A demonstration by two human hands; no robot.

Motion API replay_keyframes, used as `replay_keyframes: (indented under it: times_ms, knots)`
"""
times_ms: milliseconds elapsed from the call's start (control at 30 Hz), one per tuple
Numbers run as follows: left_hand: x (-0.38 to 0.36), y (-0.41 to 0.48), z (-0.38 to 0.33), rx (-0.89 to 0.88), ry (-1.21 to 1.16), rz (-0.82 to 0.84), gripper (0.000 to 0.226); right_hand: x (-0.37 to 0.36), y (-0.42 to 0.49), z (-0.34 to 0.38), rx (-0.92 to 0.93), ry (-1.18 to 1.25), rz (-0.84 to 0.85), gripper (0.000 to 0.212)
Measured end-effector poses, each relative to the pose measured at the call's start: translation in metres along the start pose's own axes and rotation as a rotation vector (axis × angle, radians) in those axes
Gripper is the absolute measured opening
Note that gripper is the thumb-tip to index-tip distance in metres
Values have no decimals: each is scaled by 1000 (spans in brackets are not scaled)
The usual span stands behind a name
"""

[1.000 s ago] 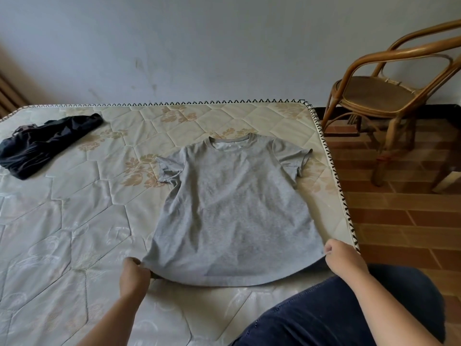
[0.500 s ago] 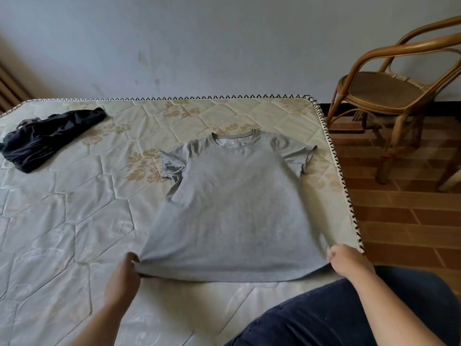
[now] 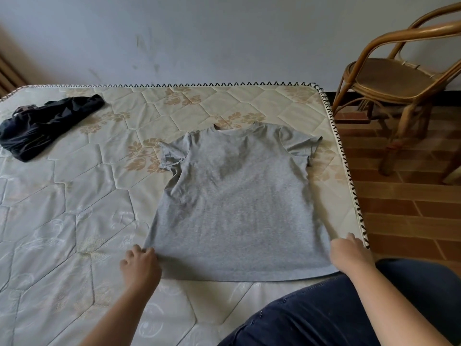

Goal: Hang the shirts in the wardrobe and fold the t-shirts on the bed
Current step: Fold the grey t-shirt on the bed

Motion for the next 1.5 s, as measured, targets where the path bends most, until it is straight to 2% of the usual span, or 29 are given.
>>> replay_keyframes:
  times_ms: [167, 267, 333, 500, 700, 867, 967, 1100, 1267, 1500]
  knots:
    - [26, -4, -84, -299, -48, -106, 53, 11, -7, 49, 230, 15, -124, 31]
    - [37, -6, -136, -485, -123, -87, 52, -4, -7, 83, 350, 71, -59, 43]
    - [42, 1, -159, -533, -163, -54, 51, -16, -8, 110, 423, 86, 22, 47]
    - [53, 48, -172, -492, -211, -20, 55, -33, -5, 171, 533, 68, 169, 54]
    - [54, 106, -152, -454, -205, -59, 59, -45, 18, 221, 573, 5, 276, 58]
    - [52, 126, -142, -429, -341, -167, 68, -46, 42, 255, 599, -13, 319, 60]
    - [51, 125, -139, -390, -375, -220, 63, -45, 61, 271, 609, -20, 323, 60]
    - [50, 127, -140, -379, -388, -257, 60, -46, 86, 293, 621, -58, 275, 63]
    - [47, 128, -141, -379, -368, -338, 60, -44, 110, 325, 678, -69, 117, 74]
    - [49, 128, -140, -363, -357, -357, 62, -28, 139, 380, 709, -35, -12, 73]
Point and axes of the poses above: each hand's wrist, its own y-axis towards the middle knuckle, its own x-axis out of the back of the hand, z = x × y, the point moved 10 cm from there along y, towards the middle knuckle, and after that the axes turned 13 degrees about y, right-handed, at the moved point
